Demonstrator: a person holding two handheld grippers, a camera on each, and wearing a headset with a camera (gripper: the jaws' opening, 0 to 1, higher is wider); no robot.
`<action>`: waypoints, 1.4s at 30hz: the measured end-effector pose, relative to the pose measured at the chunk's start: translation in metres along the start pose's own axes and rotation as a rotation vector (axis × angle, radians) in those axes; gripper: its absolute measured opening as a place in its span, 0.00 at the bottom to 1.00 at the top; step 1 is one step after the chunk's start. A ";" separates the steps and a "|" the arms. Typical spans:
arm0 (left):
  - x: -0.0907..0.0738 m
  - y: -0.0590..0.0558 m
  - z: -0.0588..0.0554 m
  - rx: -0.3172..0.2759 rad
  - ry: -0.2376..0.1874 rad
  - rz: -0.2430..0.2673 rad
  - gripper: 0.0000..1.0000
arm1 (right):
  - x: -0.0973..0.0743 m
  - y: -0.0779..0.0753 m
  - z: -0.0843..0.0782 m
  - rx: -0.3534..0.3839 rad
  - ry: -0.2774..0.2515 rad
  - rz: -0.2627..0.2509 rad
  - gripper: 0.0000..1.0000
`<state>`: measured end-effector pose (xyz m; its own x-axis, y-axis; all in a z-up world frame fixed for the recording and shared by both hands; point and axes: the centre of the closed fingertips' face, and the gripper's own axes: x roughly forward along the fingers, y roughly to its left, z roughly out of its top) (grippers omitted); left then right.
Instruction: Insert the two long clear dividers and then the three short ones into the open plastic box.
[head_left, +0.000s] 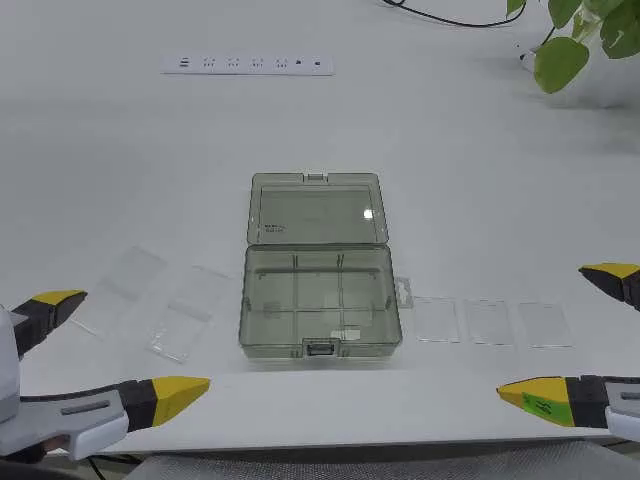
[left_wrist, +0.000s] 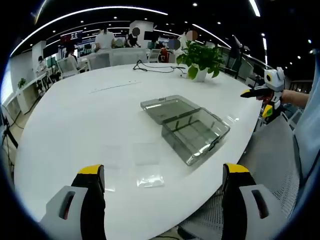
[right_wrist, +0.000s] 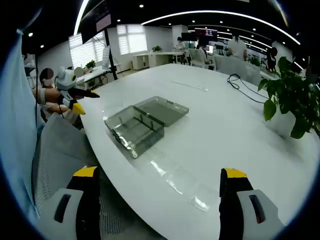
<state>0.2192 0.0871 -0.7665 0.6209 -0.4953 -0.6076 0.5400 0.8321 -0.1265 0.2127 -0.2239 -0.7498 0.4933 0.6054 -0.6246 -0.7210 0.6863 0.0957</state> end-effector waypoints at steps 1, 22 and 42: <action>0.000 0.000 0.000 -0.002 -0.001 0.000 1.00 | 0.000 0.000 0.000 -0.001 -0.001 0.000 1.00; 0.006 -0.010 0.003 0.008 -0.002 -0.023 1.00 | 0.000 -0.002 0.001 -0.008 -0.001 -0.004 1.00; 0.012 -0.018 0.002 0.003 -0.015 -0.049 1.00 | -0.005 -0.005 0.000 -0.019 0.003 -0.038 1.00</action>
<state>0.2180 0.0661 -0.7699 0.6017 -0.5395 -0.5890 0.5721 0.8057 -0.1534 0.2135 -0.2306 -0.7473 0.5185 0.5779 -0.6302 -0.7111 0.7007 0.0574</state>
